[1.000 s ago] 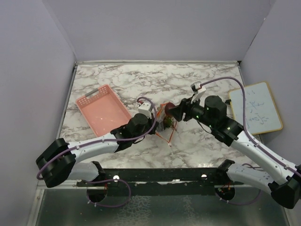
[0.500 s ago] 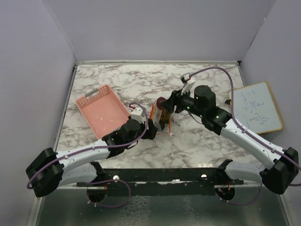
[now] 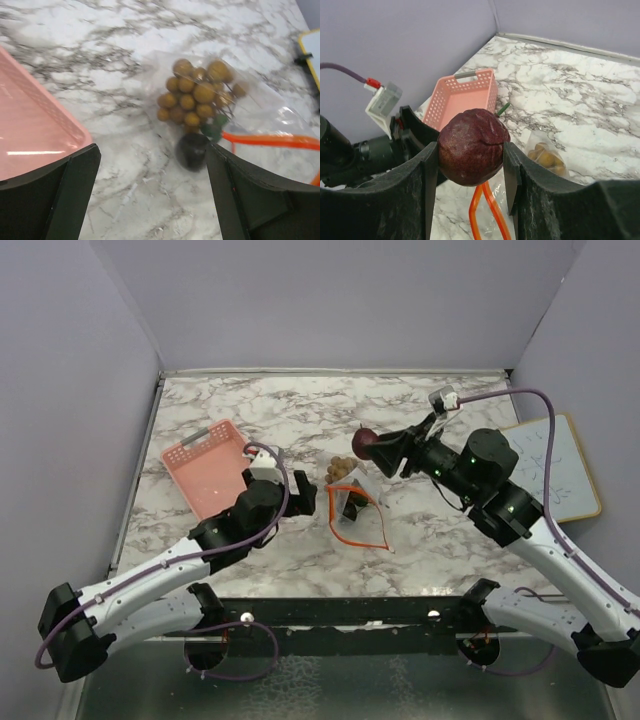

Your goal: Open the zip-top bag and remove the fake food

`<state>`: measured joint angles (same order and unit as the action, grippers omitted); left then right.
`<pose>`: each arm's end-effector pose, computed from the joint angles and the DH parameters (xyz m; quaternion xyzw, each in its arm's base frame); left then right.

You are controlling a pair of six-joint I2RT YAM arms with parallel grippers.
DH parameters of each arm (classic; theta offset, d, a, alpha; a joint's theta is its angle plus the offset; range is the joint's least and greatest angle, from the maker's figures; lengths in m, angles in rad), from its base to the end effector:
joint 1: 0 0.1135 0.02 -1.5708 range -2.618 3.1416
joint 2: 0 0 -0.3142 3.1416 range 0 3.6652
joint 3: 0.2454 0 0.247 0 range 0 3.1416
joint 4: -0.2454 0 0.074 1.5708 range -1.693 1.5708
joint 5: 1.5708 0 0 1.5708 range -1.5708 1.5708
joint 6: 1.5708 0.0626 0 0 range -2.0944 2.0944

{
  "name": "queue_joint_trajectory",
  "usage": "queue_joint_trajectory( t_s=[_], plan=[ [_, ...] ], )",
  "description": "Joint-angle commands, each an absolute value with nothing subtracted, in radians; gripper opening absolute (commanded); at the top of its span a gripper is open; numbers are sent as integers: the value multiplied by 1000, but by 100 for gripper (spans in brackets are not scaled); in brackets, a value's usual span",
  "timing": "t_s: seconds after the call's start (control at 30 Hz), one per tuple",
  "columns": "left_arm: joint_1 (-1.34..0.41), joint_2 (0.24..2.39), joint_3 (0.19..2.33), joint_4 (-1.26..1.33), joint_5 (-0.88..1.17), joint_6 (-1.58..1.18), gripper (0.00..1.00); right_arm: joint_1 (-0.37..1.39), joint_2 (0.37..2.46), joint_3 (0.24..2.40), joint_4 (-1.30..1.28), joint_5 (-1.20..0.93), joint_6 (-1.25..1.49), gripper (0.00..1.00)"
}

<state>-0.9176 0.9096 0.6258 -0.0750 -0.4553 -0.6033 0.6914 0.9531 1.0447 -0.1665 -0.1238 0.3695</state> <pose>0.1409 -0.1388 0.3063 -0.0016 0.8110 -0.2481 0.5299 0.1544 0.1379 0.4411 -0.1588 0.7155 0.3826 0.5626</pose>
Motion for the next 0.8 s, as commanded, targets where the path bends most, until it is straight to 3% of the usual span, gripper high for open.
queue_joint_trajectory(
  t_s=[0.0, 0.1, 0.23, 0.77],
  plan=[
    [-804, 919, 685, -229, -581, -614, 87, 684, 925, 994, -200, -95, 376, 46],
    [-676, 954, 683, -205, -551, -634, 85, 685, 928, 971, -189, -111, 388, 46],
    [-580, 1040, 709, -202, -640, -651, 74, 685, 925, 952, -181, -119, 394, 46],
    [-400, 1463, 873, 24, -500, -566, 71, 686, 876, 919, -211, -97, 374, 46]
  ],
)
